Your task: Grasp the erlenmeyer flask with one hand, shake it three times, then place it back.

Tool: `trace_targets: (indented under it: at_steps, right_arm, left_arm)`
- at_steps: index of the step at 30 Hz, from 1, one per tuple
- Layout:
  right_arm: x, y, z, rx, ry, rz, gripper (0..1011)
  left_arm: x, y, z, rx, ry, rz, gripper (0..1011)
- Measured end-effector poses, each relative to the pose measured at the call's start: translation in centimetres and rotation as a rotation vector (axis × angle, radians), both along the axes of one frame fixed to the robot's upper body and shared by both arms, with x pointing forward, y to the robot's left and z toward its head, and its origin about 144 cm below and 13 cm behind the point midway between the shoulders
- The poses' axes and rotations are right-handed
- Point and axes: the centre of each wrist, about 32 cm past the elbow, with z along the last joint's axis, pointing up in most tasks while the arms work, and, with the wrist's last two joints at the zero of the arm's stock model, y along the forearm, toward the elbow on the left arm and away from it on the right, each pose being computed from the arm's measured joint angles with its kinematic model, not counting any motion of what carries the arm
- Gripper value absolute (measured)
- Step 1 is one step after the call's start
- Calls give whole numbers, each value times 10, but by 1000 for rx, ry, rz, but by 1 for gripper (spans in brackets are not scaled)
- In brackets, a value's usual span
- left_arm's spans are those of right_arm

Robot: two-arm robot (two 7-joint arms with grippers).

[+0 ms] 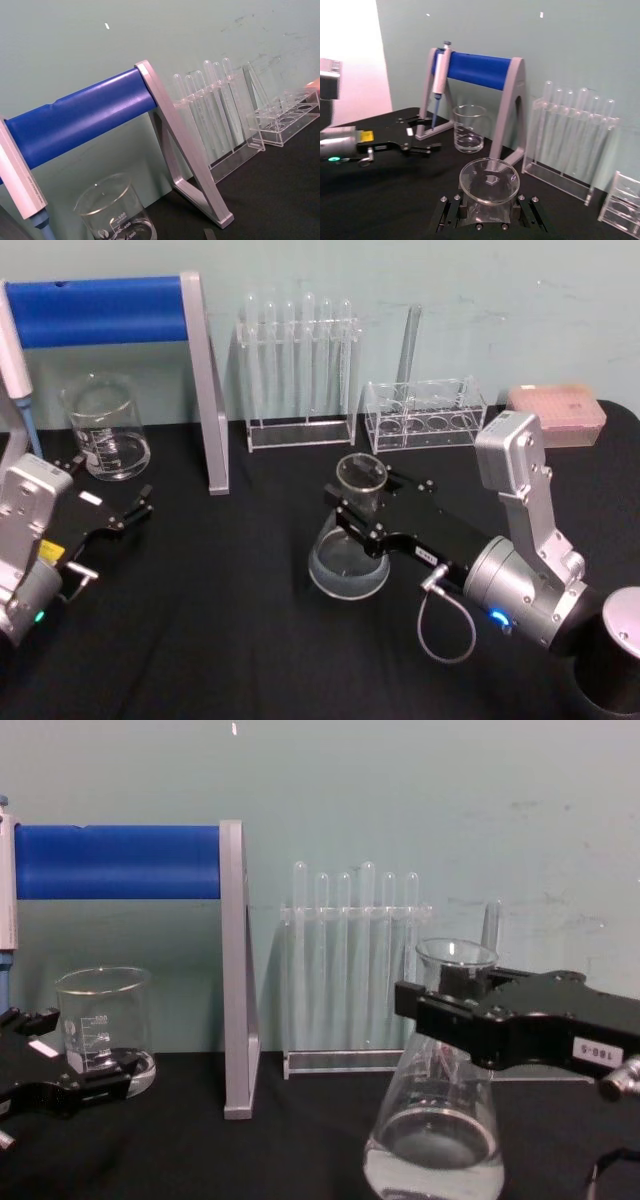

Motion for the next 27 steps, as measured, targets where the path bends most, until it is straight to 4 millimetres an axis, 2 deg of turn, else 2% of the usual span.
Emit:
trace_targets:
  at_steps: [15,27]
  right_arm:
    - [-9,4,0,-4,-5,73,449]
    - [9,-7,3,-4,-25,-30,449]
  left_arm:
    - [0,0,0,0,0,0,1001]
    - [0,0,0,0,0,0,1001]
